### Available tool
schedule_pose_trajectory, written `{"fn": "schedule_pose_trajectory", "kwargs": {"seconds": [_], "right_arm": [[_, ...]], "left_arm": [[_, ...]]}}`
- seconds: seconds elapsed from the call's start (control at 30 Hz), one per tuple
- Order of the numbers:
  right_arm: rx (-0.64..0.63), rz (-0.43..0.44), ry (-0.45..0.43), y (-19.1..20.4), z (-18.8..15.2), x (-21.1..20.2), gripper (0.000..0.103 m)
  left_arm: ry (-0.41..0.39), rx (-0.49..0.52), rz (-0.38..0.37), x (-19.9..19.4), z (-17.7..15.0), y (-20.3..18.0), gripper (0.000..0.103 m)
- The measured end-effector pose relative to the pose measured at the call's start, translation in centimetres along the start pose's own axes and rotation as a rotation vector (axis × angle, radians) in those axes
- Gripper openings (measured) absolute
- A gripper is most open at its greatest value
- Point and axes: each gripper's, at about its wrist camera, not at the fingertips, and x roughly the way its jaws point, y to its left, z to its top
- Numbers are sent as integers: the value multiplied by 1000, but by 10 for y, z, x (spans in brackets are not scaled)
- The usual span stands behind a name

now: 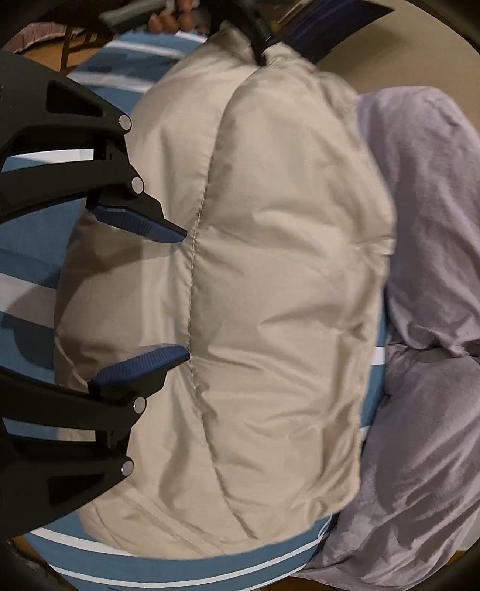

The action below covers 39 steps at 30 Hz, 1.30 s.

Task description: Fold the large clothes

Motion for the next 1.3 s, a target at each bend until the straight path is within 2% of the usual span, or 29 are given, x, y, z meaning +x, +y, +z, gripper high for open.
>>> {"fn": "schedule_pose_trajectory", "kwargs": {"seconds": [0.1, 0.17, 0.33, 0.43, 0.67, 0.9, 1.17, 1.3], "right_arm": [[-23, -30, 5, 4, -1, 10, 62], [-31, -43, 9, 6, -1, 14, 62], [-47, -66, -1, 7, -3, 22, 62], [-62, -79, -8, 9, -6, 23, 63], [-85, -104, -10, 11, -8, 24, 63], [-82, -94, -10, 9, -10, 22, 63], [-66, -65, -28, 3, -11, 15, 63], [-64, -45, -39, 0, -14, 11, 63]], "left_arm": [[-1, -19, -23, 1, 0, -2, 76], [-9, -22, -38, 1, 0, -5, 68], [-39, 2, -64, -7, 1, -17, 39], [-49, 9, -105, -15, 7, -25, 30], [-111, 80, -225, -54, 13, -63, 26], [-154, 226, -400, -106, -3, -133, 25], [-130, 400, -557, -140, -45, -210, 25], [-97, 461, -602, -141, -66, -239, 25]]}}
